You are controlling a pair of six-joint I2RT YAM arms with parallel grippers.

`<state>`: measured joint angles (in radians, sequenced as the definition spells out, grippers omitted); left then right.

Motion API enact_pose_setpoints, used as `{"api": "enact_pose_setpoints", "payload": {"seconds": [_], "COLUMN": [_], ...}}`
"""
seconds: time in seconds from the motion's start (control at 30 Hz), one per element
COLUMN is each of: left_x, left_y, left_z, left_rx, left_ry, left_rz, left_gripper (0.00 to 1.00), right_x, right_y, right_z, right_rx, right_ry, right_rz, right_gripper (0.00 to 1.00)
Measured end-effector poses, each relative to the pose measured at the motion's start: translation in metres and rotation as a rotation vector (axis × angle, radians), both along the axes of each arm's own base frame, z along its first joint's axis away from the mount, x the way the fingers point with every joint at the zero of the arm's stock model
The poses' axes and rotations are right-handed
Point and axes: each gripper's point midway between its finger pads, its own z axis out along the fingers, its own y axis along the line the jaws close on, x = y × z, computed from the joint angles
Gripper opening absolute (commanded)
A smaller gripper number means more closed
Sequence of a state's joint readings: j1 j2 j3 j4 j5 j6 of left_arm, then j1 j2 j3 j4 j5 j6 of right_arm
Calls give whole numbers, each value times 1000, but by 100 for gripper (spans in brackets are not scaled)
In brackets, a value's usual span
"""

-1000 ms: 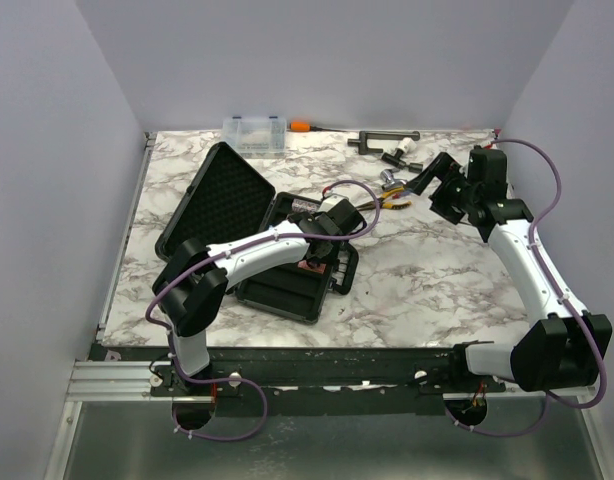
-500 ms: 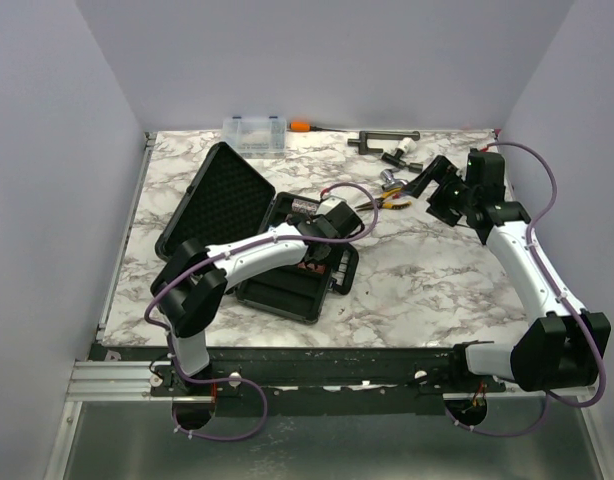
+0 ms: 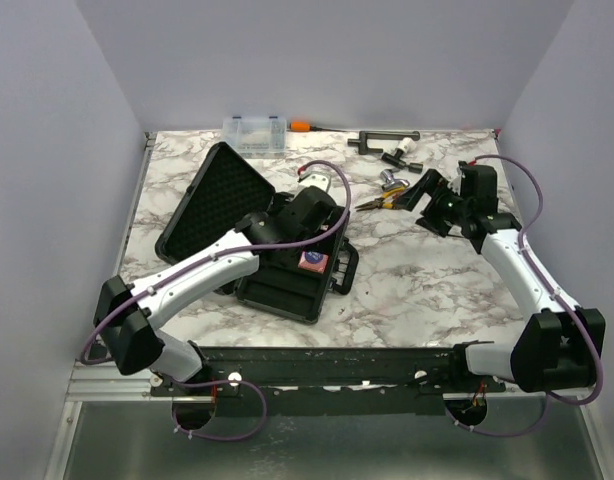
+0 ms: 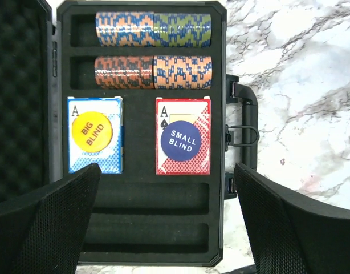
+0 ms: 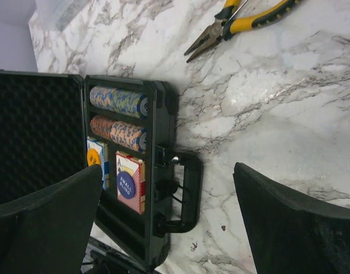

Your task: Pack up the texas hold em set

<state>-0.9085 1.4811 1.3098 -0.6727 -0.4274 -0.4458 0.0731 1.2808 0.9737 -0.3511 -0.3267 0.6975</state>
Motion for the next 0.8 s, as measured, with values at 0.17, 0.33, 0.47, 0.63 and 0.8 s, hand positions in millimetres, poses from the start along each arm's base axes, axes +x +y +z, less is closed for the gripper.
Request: {"api": "enact_pose_setpoints", "payload": {"seconds": [0.17, 0.33, 0.47, 0.63, 0.8], "left_x": [-1, -2, 0, 5, 10], "left_y": [12, 42, 74, 121, 151], "left_z": [29, 42, 59, 69, 82], "left_rx": [-50, -71, -124, -163, -180], "left_ry": [-56, -81, -115, -142, -183], "left_rz": [-7, 20, 71, 160, 212], "left_gripper": [94, 93, 92, 92, 92], "right_x": [-8, -13, -15, -15, -16], "right_y": [13, 30, 40, 55, 75], "right_z": [-10, -10, -17, -16, -12], "right_rx": [53, 95, 102, 109, 87], "right_ry": [3, 3, 23, 11, -30], "right_rz": [67, 144, 181, 209, 239], "right_gripper": [100, 100, 100, 100, 100]}}
